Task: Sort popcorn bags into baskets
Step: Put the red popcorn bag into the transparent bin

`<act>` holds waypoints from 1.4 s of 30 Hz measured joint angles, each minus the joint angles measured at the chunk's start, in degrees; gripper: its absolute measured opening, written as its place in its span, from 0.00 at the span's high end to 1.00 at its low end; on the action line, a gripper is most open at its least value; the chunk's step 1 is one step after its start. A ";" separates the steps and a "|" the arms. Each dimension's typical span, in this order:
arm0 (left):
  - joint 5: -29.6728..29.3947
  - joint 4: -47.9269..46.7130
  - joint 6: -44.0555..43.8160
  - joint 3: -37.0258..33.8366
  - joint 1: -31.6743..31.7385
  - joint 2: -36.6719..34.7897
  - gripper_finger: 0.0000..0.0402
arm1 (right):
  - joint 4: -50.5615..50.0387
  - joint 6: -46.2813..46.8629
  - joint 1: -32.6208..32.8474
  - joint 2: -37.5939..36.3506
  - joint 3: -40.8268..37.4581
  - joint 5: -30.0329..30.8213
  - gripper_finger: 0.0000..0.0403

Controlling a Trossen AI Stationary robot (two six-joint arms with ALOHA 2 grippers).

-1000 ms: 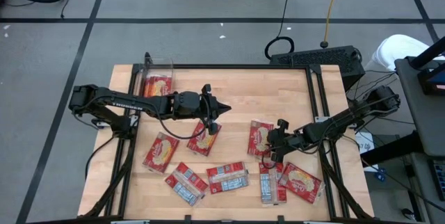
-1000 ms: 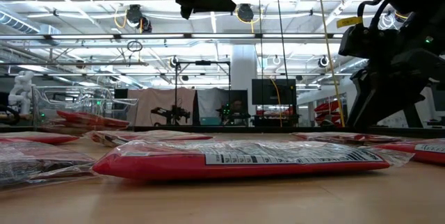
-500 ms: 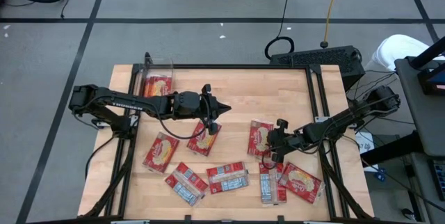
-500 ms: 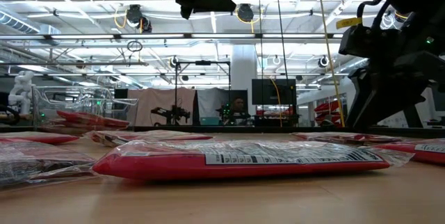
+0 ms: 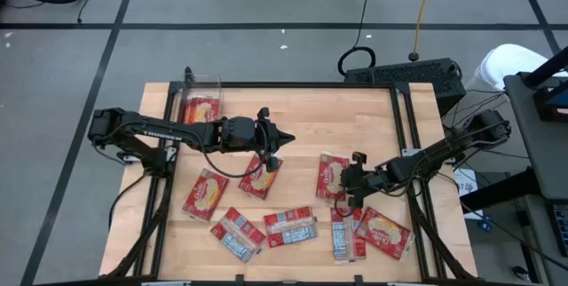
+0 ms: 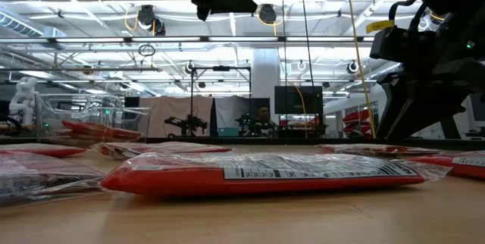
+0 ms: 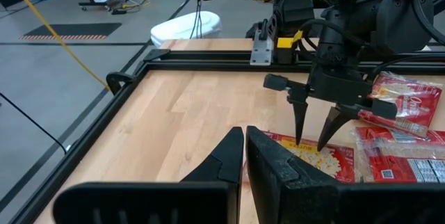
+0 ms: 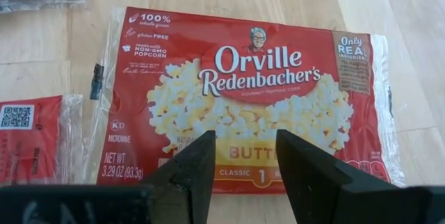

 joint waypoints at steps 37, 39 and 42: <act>0.00 0.00 0.01 0.00 -0.03 0.00 0.94 | 7.29 -18.83 -0.02 0.00 0.00 -0.24 0.64; -0.02 0.00 0.01 0.00 -0.03 0.00 0.94 | 7.10 -18.83 -0.02 0.00 0.00 -0.26 0.64; -0.01 -0.01 0.00 0.00 -0.03 0.00 0.94 | 6.98 -19.05 -0.02 0.00 0.00 -0.28 0.64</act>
